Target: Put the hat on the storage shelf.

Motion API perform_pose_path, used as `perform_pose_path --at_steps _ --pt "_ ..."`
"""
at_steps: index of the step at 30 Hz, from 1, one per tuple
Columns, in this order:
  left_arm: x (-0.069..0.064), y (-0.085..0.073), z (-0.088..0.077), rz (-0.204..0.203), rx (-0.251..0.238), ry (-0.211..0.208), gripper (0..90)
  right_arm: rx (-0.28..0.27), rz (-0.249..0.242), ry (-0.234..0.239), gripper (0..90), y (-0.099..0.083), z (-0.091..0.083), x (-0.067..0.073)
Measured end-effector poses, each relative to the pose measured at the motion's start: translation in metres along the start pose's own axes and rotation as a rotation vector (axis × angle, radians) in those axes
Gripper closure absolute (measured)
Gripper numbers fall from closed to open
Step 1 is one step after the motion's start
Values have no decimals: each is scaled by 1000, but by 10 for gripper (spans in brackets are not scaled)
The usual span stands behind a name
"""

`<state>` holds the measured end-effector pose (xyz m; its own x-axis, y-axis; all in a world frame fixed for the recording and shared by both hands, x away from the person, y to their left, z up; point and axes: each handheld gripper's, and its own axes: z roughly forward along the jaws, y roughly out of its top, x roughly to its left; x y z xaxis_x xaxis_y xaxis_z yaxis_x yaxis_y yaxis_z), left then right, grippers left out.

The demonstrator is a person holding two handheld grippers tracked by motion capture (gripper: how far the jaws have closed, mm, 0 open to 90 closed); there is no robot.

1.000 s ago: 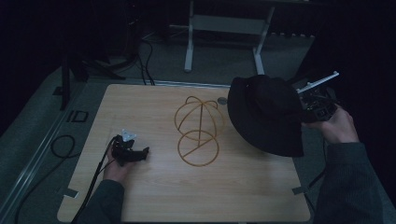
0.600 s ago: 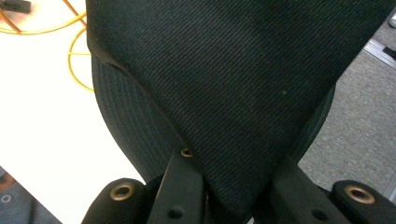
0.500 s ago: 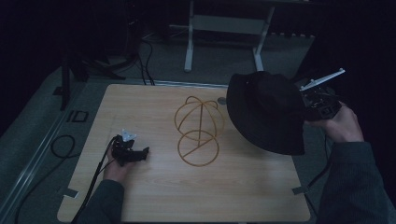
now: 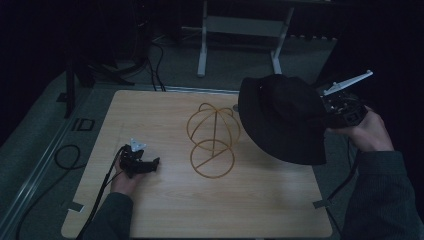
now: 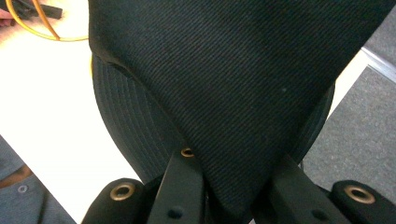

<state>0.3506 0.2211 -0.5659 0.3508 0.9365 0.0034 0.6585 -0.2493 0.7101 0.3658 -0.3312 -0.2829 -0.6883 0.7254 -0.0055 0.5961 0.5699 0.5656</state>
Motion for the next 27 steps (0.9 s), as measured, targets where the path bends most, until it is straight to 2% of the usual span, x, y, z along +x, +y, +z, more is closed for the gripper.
perform_pose_path --at_steps 4,21,27 --pt "0 0 0 0 0 0 143 -20 -15 16 868 2 -3 2" --pt "0 0 0 0 0 0 143 -34 -45 25 869 11 -12 9" --pt "0 0 0 1 1 0 143 -45 -66 42 869 14 -14 13"
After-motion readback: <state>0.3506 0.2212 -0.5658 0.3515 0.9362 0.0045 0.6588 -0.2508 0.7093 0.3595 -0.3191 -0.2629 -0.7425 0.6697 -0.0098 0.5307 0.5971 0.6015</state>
